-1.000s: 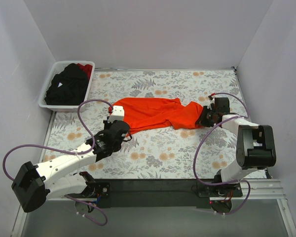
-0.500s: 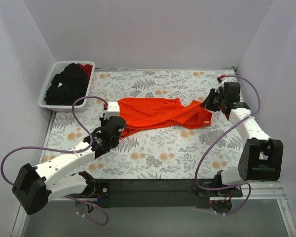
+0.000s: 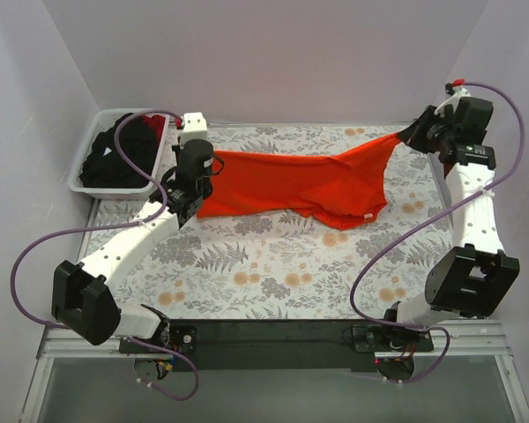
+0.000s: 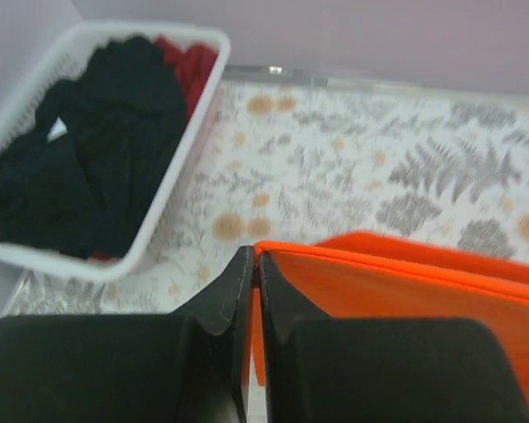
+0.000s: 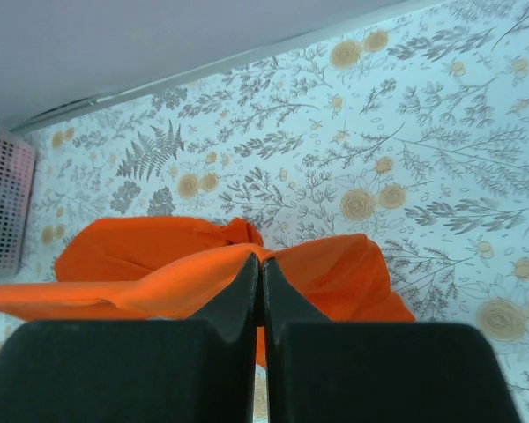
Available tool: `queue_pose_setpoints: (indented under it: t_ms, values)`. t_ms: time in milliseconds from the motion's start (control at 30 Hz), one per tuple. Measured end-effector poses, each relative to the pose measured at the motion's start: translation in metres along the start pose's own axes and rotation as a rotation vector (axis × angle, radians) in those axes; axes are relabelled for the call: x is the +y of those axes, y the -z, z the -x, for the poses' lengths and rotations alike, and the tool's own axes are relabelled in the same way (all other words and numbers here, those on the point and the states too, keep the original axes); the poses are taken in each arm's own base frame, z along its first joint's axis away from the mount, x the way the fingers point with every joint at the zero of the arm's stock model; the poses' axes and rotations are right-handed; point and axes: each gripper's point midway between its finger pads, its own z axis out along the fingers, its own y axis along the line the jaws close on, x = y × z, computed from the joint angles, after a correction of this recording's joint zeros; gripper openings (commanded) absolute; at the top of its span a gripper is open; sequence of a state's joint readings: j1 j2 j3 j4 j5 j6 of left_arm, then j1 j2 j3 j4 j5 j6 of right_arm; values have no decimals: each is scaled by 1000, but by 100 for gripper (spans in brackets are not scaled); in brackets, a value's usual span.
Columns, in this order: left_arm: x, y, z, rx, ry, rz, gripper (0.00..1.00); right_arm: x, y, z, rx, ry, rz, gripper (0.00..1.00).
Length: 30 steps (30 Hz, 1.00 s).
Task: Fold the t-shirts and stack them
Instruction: Flatten the tshirt out
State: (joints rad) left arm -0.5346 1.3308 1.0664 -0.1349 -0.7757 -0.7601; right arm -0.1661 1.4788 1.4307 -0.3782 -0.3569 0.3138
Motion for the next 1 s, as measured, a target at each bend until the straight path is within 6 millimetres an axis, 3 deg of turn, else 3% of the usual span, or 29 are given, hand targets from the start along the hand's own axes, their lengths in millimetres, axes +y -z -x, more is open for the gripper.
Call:
queue_pose_setpoints:
  t_ms: [100,233,300,400,600,733,867,933,1000]
  values:
    - [-3,0,58,-90,27,-9,0,1,25,43,-74,-5,12,1]
    - [9,27,132,-229,98,-49,0,17,79,96,-197,40,26,1]
    - [25,49,156,-290,134,-71,0,33,113,108,-254,83,27,1]
    - [58,91,186,-382,196,-100,0,56,162,105,-316,148,11,1]
    - [117,172,228,-549,308,-178,0,95,266,97,-521,296,-91,1]
    - [135,207,247,-621,340,-247,0,123,326,116,-687,384,-134,1]
    - [135,213,257,-627,333,-268,0,144,363,138,-802,449,-149,1]
    - [128,204,255,-606,317,-259,0,150,364,147,-817,467,-137,1]
    - [115,185,250,-571,288,-236,0,149,352,154,-796,472,-116,1]
